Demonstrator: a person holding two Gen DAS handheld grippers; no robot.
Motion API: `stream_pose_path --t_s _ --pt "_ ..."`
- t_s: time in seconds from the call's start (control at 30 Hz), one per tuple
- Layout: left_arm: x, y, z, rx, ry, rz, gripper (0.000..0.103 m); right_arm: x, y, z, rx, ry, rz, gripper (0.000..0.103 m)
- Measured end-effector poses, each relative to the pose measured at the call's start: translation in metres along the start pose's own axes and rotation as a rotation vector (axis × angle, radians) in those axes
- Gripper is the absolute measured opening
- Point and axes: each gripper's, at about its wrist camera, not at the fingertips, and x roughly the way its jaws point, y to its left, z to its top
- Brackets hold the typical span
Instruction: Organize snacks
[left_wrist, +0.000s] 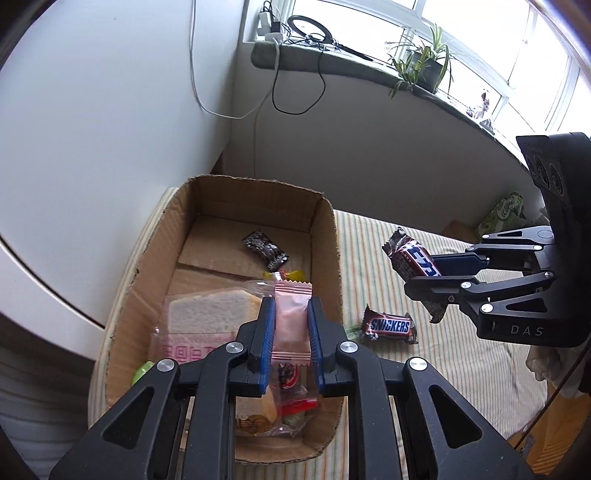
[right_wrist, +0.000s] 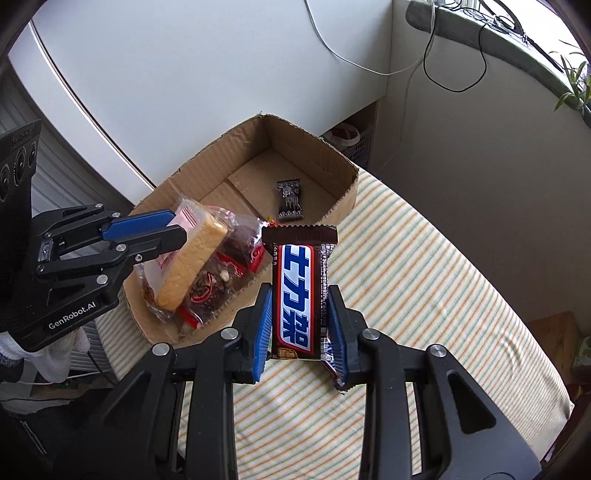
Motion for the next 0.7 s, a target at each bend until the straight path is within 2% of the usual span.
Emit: stream_pose_path --t_s 0.33,0.7 --pt "0.004 0.026 0.010 -0.020 -0.014 0.026 0.016 0.019 0.020 0.033 0.000 0.009 0.022 0.029" --pt "0.010 0.036 0.010 -0.032 -0.018 0.047 0.016 0.041 0.032 0.048 0.015 0.039 0.048 0.029"
